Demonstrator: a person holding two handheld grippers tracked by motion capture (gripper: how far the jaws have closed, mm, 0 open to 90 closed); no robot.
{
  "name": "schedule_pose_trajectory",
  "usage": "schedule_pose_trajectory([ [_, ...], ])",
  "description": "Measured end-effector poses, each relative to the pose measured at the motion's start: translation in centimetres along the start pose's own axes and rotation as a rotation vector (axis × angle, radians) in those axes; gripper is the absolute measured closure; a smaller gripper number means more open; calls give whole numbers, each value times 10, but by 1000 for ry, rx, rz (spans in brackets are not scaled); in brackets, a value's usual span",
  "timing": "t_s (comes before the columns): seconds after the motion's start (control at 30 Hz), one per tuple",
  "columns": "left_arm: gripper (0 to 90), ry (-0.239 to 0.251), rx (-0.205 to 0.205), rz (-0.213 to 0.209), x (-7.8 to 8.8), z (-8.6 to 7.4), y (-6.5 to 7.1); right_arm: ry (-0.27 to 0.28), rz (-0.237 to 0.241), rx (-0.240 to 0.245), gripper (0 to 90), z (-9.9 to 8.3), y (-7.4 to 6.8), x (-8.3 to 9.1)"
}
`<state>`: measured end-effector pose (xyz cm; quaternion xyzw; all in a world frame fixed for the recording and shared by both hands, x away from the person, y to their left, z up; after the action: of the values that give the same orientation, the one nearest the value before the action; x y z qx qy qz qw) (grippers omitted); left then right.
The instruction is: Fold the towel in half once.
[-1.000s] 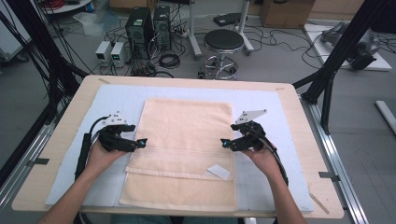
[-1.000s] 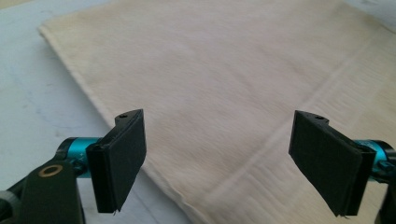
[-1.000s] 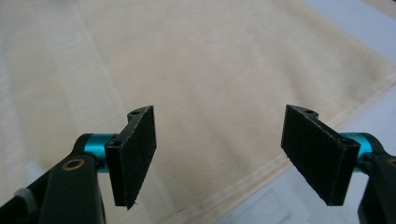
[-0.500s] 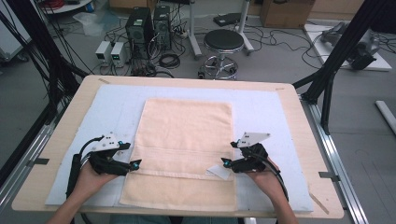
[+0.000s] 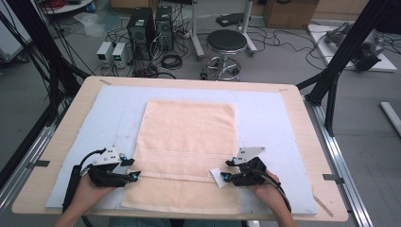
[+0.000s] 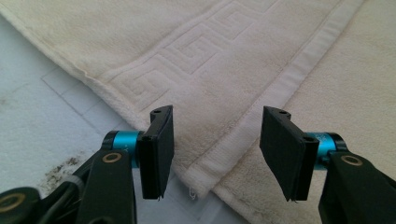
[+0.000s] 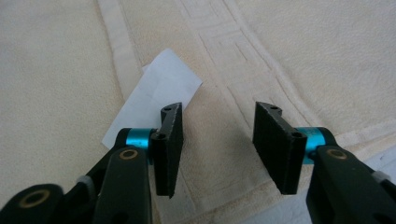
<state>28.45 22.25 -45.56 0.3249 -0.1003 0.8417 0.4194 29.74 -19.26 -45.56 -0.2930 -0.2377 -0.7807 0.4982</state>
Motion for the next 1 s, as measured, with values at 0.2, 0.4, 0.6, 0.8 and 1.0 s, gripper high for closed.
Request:
schedule_pose_trajectory([
  [0.2, 584, -20, -15, 19, -4, 0, -1, 4, 1, -12, 608, -2, 0, -2],
  [0.4, 720, -18, -25, 26, -4, 1, 1, 12, -3, -25, 729, -4, 1, -1],
  [0.6, 823, -5, -32, 20, -3, 5, 2, 8, 3, -20, 815, -2, 2, -1],
  [0.8, 833, 31, -19, 13, 3, 9, 2, 30, -5, -10, 835, 3, 6, 5],
  [1.0, 833, 32, -23, 3, 7, 9, 2, 56, -2, -16, 841, 8, 6, 13],
])
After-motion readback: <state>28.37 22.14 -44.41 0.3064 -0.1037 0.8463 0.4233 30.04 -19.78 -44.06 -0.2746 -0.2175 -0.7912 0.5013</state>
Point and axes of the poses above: each handheld gripper's, and its own axes: x roughly backward along the jaws, z roughly out of its top, y roughly to its right, the point moved 3 cm from there along -x, roughly forward along the jaws, and after that the axes turned 5 degrees about x, right-handed, at the moved point
